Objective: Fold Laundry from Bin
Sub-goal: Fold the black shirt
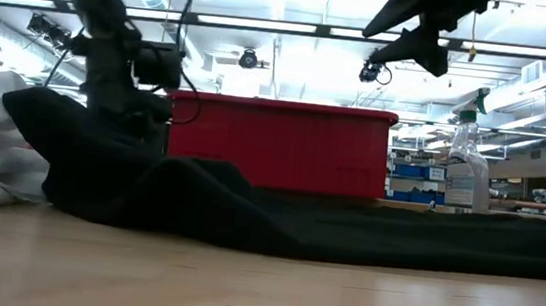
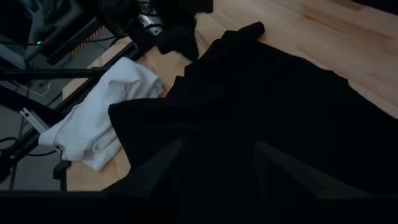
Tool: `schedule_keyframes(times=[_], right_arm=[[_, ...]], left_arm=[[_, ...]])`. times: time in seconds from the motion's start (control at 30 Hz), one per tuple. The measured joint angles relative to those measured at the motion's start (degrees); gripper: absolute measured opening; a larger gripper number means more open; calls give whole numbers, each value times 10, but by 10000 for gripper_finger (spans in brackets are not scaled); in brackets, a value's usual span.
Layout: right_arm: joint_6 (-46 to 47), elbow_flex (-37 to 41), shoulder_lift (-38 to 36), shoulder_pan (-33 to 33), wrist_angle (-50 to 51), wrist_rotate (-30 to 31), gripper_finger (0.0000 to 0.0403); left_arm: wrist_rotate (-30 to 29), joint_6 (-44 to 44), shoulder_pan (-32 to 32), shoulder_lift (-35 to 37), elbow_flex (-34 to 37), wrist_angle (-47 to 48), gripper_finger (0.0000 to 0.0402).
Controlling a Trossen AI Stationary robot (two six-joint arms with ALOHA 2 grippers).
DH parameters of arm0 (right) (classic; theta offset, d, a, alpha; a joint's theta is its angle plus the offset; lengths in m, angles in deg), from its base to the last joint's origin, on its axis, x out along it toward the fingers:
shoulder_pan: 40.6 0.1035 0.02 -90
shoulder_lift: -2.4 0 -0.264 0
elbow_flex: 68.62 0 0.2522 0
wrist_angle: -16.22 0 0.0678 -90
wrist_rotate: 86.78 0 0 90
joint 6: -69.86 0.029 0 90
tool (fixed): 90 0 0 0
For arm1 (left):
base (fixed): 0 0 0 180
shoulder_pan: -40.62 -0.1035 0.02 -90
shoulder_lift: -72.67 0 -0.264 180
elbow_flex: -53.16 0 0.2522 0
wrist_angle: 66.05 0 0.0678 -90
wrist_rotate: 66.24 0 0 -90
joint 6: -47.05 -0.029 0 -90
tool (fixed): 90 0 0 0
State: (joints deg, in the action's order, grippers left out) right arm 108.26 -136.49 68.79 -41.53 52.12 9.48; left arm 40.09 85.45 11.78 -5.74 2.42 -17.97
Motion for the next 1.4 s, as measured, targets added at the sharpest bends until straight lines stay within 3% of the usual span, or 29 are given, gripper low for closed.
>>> schedule_keyframes(times=[0.1,0.43,0.6,0.7,0.87,0.93,1.03,1.17,1.27,1.4], right_arm=[[-6,0,0,-1,-3,1,201],[-12,0,0,-12,-7,-1,201],[-11,0,0,-12,-10,-3,201],[-11,0,0,-12,-11,-3,201],[-11,0,0,-12,-11,-3,201],[-11,0,0,-12,-11,-3,201],[-12,0,-2,-12,-10,-3,201],[-8,0,-16,-12,-11,-3,197],[-9,0,-20,-12,-11,-3,194],[-11,0,-20,-10,-11,-19,191]], left_arm=[[27,20,20,5,18,-3,172],[-90,73,109,5,18,6,172],[-112,90,117,4,18,-16,165],[-118,85,117,4,18,-20,131],[-118,66,117,4,18,-21,20],[-119,60,117,10,17,-22,10],[-117,56,122,43,-9,23,4],[-131,69,166,117,-77,157,2],[-159,132,207,167,-113,244,1],[-169,224,251,201,-100,286,1]])
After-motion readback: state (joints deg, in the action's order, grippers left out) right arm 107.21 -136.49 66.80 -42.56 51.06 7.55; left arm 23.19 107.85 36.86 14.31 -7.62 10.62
